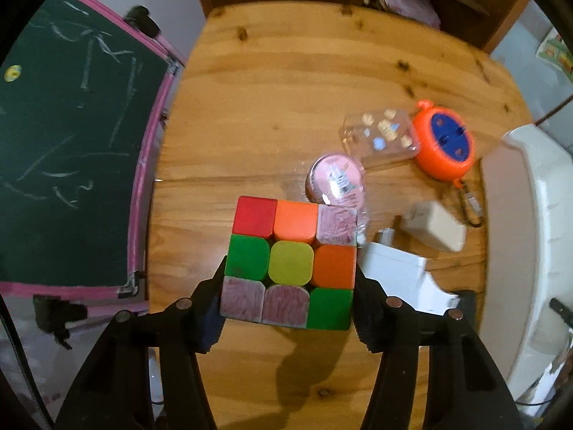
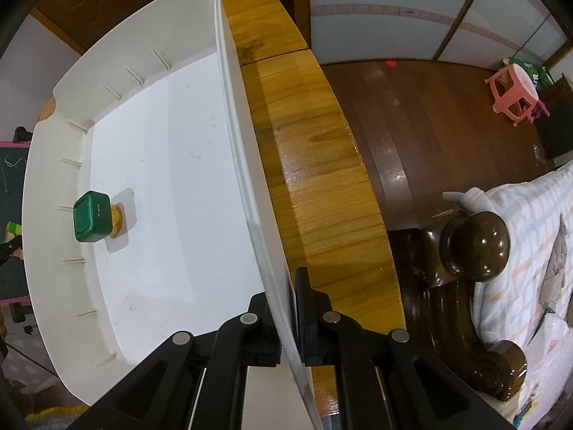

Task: Organize rigid objects
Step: 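Grasp the Rubik's cube with the left tool and lift it, then carry the Rubik's cube into the tray and open the left tool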

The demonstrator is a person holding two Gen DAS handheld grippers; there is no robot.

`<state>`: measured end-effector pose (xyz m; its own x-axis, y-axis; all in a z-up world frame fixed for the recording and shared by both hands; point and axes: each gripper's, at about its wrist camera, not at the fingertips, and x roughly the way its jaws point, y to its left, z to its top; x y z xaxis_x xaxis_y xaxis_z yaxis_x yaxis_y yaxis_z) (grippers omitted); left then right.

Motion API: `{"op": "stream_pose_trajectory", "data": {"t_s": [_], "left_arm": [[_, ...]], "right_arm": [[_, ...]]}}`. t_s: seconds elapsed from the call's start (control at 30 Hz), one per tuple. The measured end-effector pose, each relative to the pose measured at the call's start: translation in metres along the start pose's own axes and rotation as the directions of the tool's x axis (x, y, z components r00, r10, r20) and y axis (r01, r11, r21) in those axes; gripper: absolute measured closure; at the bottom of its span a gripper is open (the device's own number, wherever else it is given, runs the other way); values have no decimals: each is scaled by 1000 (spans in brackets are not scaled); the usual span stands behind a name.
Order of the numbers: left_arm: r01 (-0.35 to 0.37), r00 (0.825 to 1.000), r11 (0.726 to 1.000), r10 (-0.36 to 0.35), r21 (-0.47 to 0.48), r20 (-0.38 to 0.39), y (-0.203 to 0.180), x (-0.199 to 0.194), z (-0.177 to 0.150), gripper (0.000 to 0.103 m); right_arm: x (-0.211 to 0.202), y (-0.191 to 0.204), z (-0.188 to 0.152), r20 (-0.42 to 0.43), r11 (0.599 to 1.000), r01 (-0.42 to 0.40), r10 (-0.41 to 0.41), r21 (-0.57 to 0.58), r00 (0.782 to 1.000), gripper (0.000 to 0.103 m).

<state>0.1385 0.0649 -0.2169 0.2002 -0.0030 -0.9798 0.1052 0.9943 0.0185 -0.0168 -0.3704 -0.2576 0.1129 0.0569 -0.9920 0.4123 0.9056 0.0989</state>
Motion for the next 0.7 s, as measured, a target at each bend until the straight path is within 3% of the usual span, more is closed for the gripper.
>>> {"op": "stream_pose_trajectory", "data": {"t_s": [0.4, 0.7], "left_arm": [[45, 990, 999, -44, -9, 133, -58, -124, -35, 44], [137, 977, 988, -148, 75, 156, -140, -166, -52, 44]], "right_arm": [[5, -7, 4, -23, 999, -54, 54, -7, 998, 98], [6, -4, 6, -46, 996, -53, 50, -69, 998, 98]]}}
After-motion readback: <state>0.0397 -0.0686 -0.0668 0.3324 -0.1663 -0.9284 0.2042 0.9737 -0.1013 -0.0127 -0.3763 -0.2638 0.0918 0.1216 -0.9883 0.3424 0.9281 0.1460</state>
